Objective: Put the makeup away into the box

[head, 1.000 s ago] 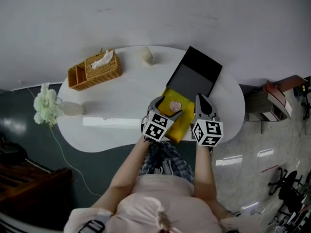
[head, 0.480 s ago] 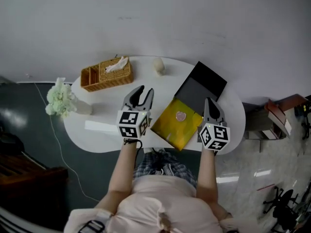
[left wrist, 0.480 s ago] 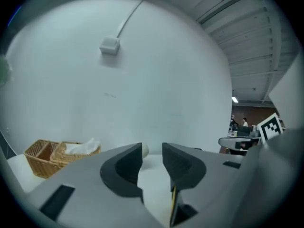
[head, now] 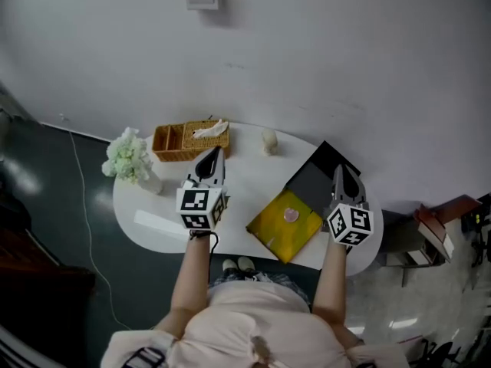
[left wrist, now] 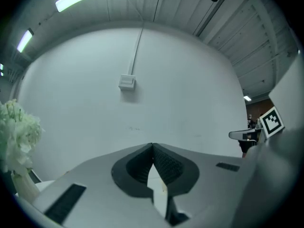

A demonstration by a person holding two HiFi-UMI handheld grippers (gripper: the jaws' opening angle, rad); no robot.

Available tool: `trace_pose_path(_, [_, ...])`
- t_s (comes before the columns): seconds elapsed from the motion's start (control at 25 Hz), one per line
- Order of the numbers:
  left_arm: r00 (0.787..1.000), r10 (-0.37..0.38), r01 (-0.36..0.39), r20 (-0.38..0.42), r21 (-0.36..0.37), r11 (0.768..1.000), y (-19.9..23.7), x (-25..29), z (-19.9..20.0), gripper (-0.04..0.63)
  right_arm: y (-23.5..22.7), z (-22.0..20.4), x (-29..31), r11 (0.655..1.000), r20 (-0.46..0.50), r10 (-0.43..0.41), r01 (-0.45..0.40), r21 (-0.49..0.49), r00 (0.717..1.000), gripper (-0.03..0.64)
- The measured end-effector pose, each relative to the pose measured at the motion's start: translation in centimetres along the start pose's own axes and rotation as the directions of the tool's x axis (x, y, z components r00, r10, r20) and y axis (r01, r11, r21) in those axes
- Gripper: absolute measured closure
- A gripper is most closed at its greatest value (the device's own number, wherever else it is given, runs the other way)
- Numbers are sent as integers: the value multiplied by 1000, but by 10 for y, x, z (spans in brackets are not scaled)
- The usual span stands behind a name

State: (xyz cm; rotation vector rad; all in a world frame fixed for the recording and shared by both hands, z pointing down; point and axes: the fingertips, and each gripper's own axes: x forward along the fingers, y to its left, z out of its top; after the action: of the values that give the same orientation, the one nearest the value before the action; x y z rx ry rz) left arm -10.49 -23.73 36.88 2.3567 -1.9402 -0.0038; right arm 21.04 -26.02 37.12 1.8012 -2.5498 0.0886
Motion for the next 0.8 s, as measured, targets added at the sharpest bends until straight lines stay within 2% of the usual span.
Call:
trace_pose_path(0.24, [1000, 14, -14, 19, 3, 1000, 9, -5, 12, 569, -7, 18, 1, 1000, 43, 1, -1, 2, 999, 601])
trace_pose_path(0.4, [1000, 13, -13, 18, 6, 1000, 9, -6, 14, 569, -6, 17, 1, 1000, 35, 2, -1, -28, 999, 601])
trace_pose_path(0.8, [1000, -7, 7, 0, 18, 1000, 6, -8, 10, 569, -1, 10, -2, 1000, 17, 2, -2, -29, 1000, 601])
